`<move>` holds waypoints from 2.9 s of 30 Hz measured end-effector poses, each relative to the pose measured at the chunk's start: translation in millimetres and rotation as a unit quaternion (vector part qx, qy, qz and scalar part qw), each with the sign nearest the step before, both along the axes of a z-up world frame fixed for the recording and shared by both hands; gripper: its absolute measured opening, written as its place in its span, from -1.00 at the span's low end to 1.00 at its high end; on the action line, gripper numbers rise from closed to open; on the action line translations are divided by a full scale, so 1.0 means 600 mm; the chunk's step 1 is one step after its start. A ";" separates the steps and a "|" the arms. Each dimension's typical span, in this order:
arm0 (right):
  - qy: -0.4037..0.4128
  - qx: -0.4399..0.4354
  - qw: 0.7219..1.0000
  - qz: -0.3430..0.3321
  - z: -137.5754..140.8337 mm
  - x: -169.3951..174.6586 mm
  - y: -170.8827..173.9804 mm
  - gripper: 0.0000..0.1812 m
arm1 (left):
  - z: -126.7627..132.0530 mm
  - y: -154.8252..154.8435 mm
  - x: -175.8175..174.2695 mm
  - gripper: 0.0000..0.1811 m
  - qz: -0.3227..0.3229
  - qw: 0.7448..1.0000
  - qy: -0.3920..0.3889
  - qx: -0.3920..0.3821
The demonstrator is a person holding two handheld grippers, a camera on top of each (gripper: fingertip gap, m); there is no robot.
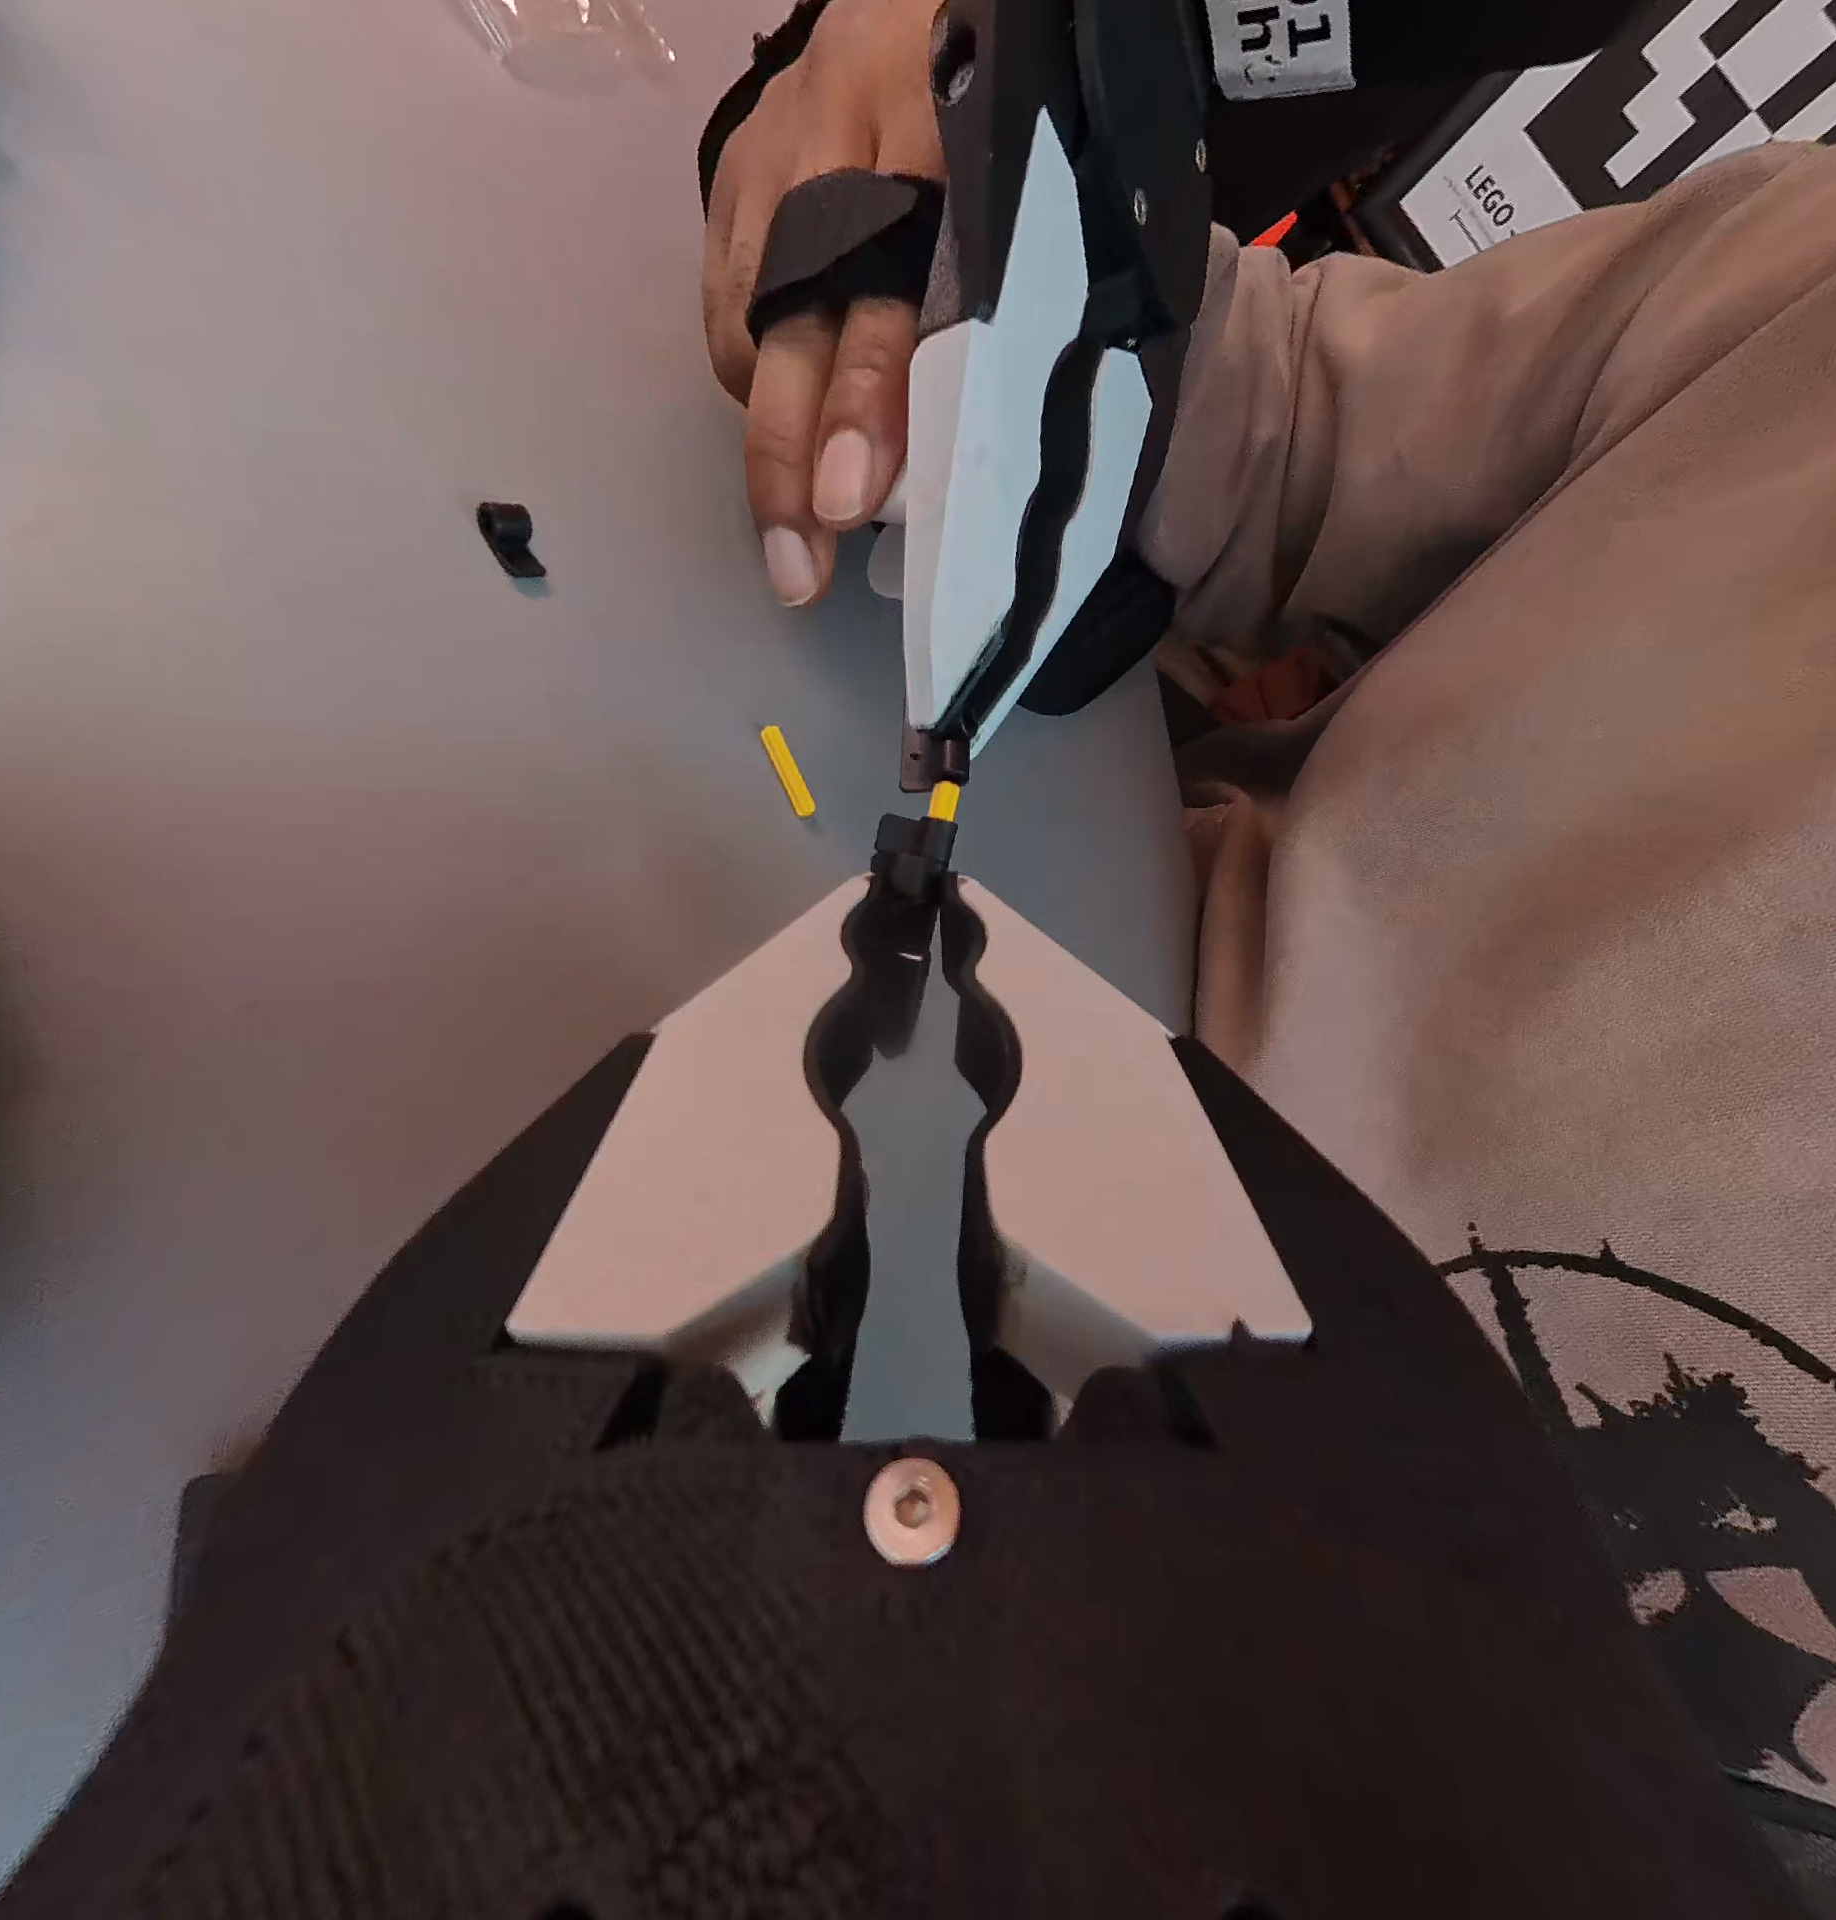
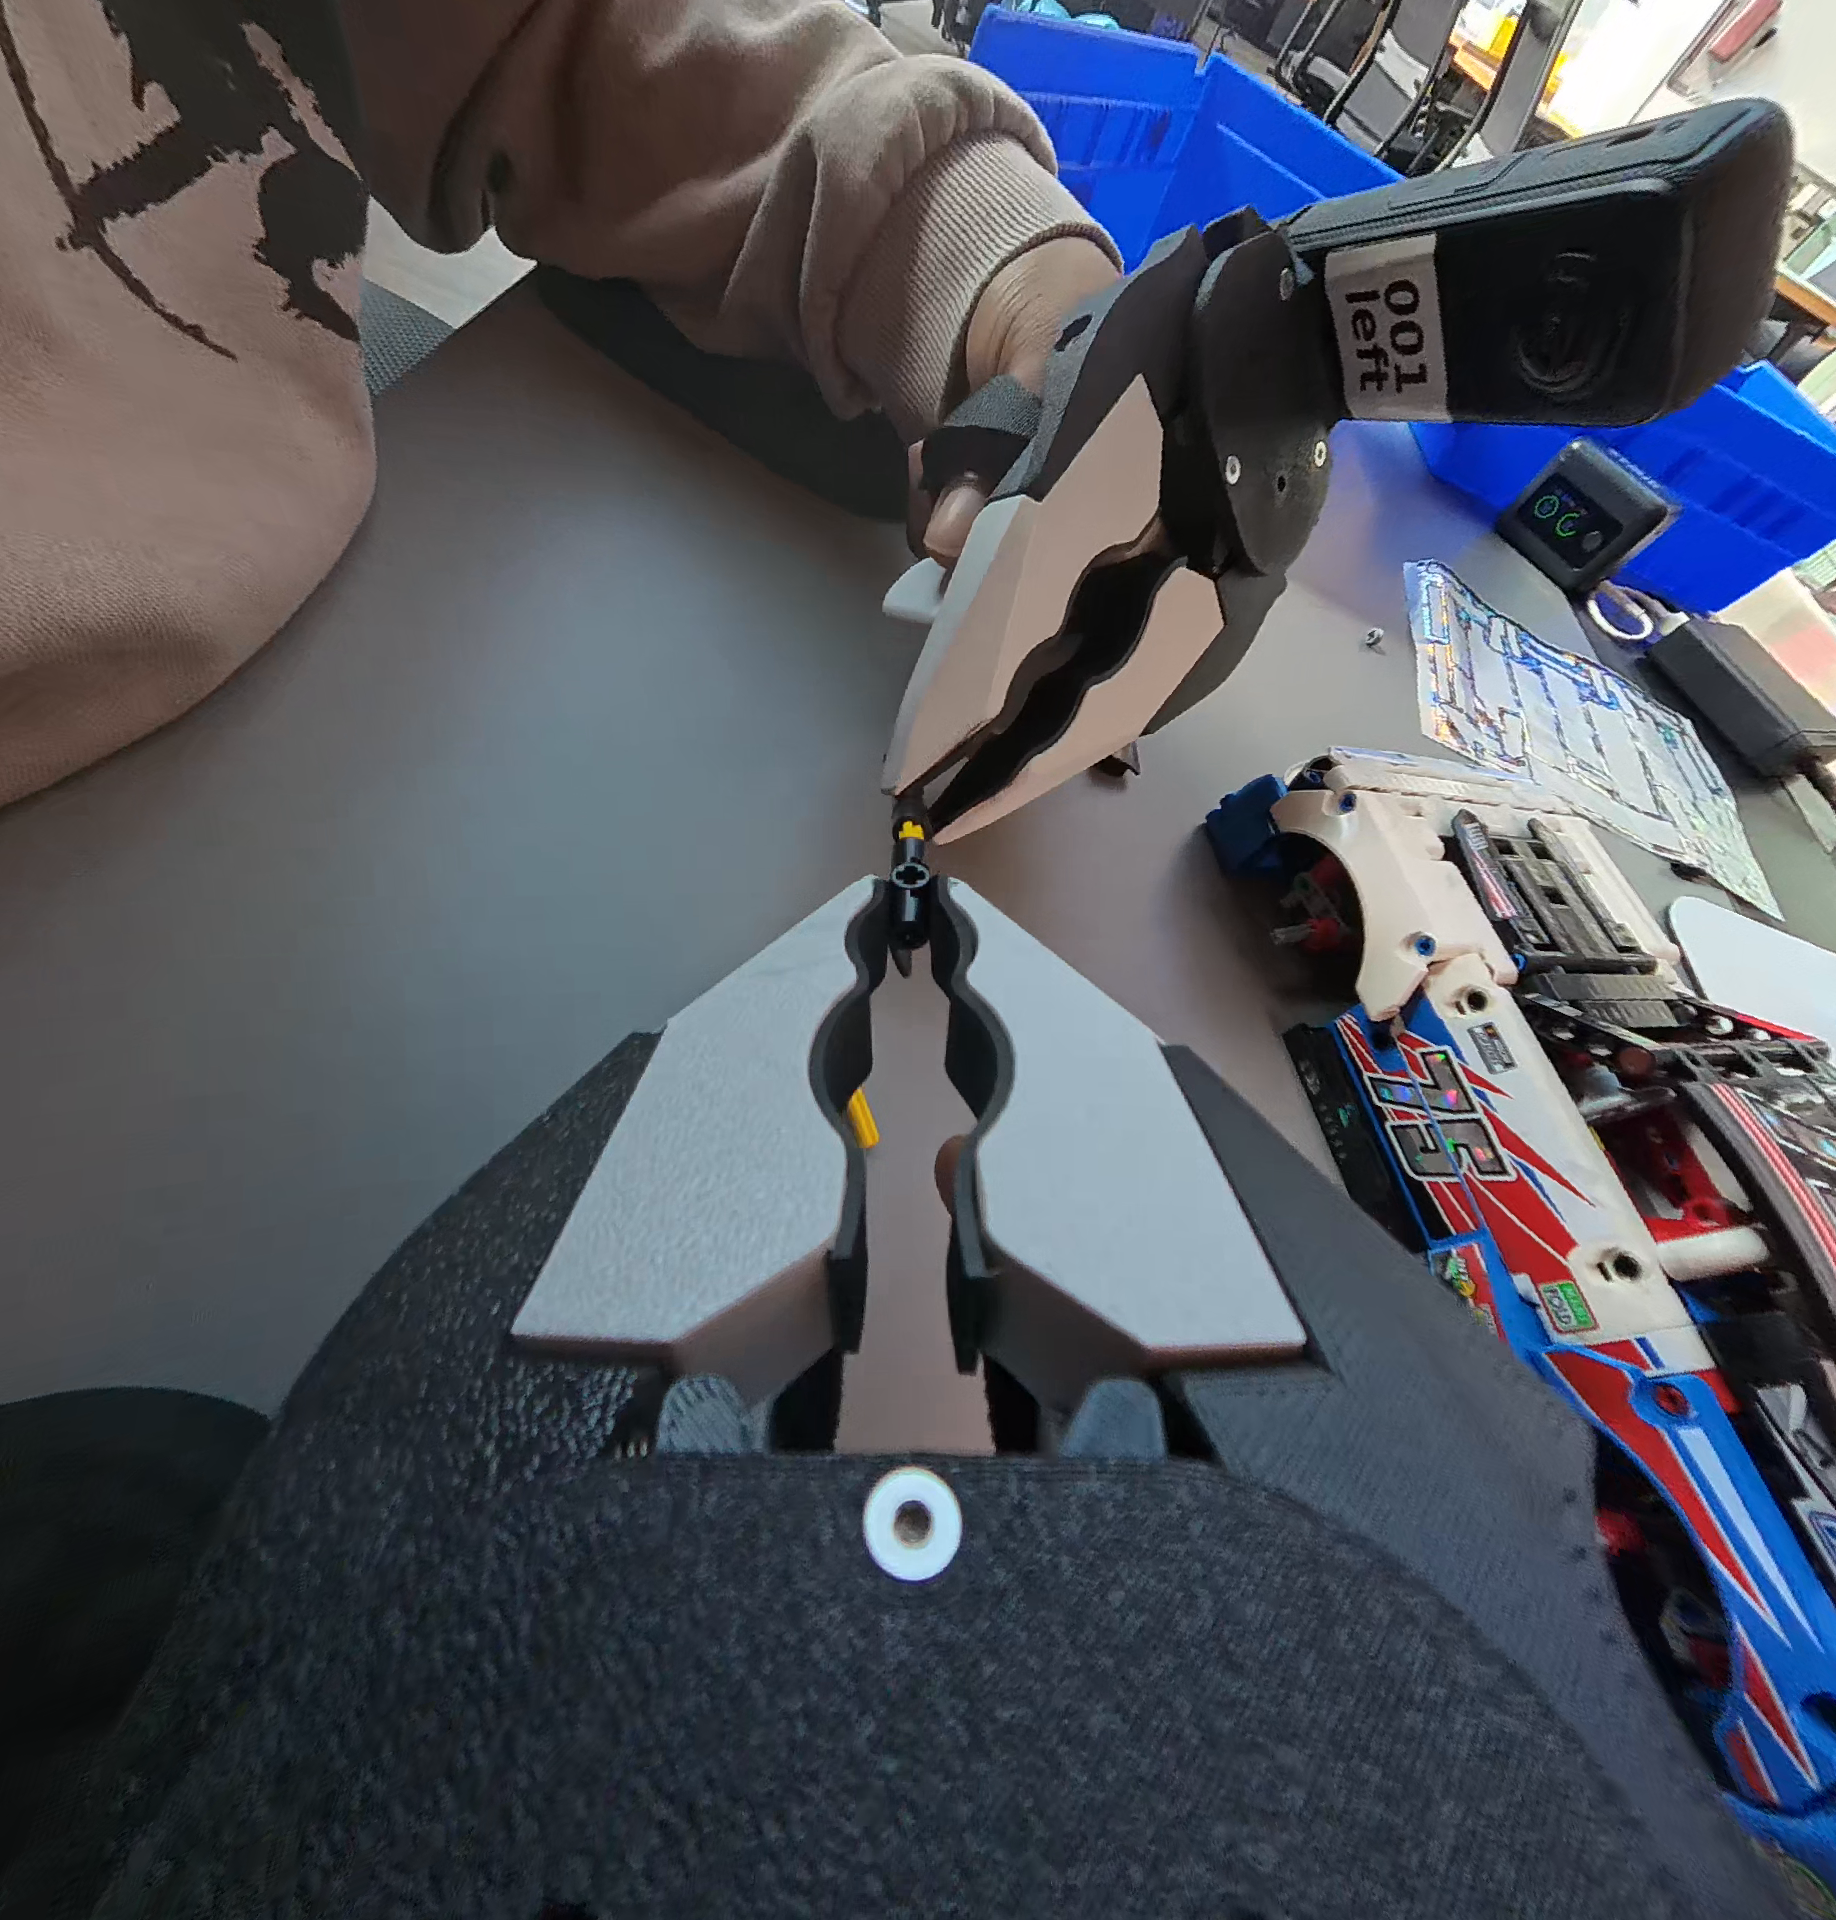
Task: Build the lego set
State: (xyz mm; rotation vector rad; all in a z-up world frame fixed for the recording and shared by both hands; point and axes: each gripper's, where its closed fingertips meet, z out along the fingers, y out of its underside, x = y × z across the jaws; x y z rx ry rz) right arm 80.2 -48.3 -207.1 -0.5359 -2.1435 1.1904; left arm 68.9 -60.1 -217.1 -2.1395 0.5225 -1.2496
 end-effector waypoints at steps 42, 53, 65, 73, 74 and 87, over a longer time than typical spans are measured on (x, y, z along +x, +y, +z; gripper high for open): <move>0.025 0.146 0.987 -0.059 -0.041 -0.010 0.009 -0.95 | -0.032 0.022 -0.016 -0.93 0.093 0.992 -0.014 -0.089; 0.039 0.156 0.983 -0.085 -0.037 -0.020 0.017 -0.94 | -0.031 0.028 -0.023 -0.93 0.111 0.989 -0.033 -0.095; 0.044 0.158 0.982 -0.089 -0.038 -0.025 0.014 -0.95 | -0.033 0.026 -0.022 -0.93 0.109 0.990 -0.015 -0.088; 0.045 0.166 0.981 -0.089 -0.040 -0.027 0.011 -0.94 | -0.035 0.026 -0.022 -0.92 0.110 0.990 -0.008 -0.087; 0.045 0.166 0.981 -0.090 -0.040 -0.027 0.011 -0.94 | -0.035 0.026 -0.022 -0.92 0.109 0.990 -0.007 -0.087; -0.012 -0.042 0.993 -0.109 0.007 -0.029 0.033 -0.95 | 0.008 0.030 -0.029 -0.74 0.077 0.982 0.118 0.122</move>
